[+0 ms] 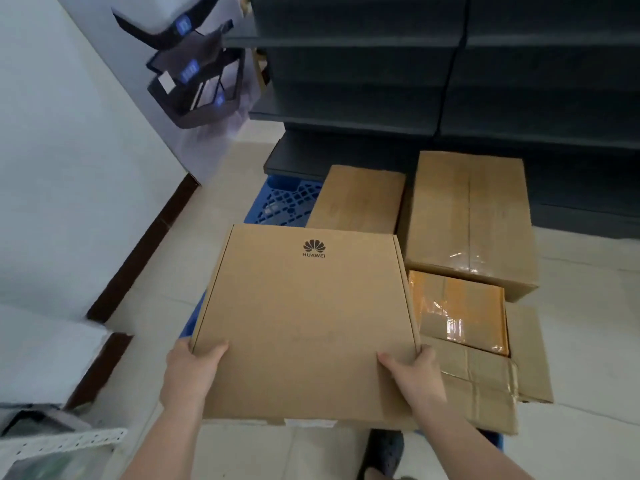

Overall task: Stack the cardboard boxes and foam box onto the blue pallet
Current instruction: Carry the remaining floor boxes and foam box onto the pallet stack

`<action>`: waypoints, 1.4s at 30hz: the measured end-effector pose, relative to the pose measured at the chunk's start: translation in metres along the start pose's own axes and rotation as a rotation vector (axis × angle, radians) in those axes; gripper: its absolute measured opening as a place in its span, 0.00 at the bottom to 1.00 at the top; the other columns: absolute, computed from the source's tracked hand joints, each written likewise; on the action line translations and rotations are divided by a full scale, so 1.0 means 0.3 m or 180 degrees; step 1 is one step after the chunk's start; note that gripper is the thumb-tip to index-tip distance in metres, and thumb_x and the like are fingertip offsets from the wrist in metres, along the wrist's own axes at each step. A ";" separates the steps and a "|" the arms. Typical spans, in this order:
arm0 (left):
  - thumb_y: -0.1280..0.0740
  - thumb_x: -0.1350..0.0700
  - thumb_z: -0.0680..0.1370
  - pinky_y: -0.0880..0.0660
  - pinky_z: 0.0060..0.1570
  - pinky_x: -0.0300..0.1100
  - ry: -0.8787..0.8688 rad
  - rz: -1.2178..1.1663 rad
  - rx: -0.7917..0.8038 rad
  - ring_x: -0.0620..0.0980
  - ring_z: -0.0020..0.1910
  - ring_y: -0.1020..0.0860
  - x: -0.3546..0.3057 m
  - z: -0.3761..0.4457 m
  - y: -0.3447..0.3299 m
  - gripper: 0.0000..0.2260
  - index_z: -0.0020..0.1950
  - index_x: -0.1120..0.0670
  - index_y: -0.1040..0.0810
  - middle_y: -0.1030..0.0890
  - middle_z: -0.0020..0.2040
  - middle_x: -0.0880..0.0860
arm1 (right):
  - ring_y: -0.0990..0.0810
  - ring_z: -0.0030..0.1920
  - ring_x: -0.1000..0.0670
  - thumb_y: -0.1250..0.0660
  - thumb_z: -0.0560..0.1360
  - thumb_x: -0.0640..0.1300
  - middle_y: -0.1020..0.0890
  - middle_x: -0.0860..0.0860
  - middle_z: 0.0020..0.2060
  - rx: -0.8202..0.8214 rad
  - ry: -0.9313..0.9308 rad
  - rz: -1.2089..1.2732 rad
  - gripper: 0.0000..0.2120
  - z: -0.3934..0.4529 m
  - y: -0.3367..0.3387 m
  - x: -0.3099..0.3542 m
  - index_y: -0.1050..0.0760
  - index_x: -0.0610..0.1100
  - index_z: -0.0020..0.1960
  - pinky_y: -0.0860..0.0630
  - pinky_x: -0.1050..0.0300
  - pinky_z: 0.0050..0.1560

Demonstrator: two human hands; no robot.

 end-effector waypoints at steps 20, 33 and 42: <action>0.32 0.46 0.74 0.37 0.70 0.55 -0.0193 0.1753 0.1634 0.57 0.75 0.43 0.185 0.783 -0.923 0.44 0.77 0.49 0.60 0.53 0.78 0.49 | 0.63 0.76 0.42 0.40 0.71 0.65 0.65 0.44 0.75 -0.0056 -0.0633 -0.2075 0.49 0.656 -0.681 -0.223 0.70 0.47 0.75 0.51 0.46 0.75; 0.39 0.51 0.79 0.30 0.54 0.42 -0.0958 0.2179 0.2313 0.49 0.58 0.27 -0.176 0.513 -0.594 0.22 0.72 0.52 0.36 0.33 0.72 0.52 | 0.26 0.62 0.46 0.39 0.76 0.53 0.29 0.47 0.67 -0.0164 -0.0572 -0.1105 0.28 0.297 -0.297 0.071 0.39 0.47 0.73 0.25 0.53 0.56; 0.34 0.51 0.76 0.27 0.48 0.42 -0.2667 0.2073 0.2829 0.49 0.44 0.25 -0.606 -0.078 -0.449 0.03 0.46 0.48 0.27 0.22 0.50 0.50 | 0.25 0.47 0.51 0.35 0.74 0.52 0.22 0.49 0.55 -0.1380 -0.0649 0.0276 0.20 -0.248 0.167 0.086 0.28 0.47 0.64 0.29 0.61 0.46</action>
Point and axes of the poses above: each hand's wrist, its own z-axis towards the middle knuckle, its own y-axis out of the back of the hand, x = y × z, the point moved 3 cm from there along z, towards the middle knuckle
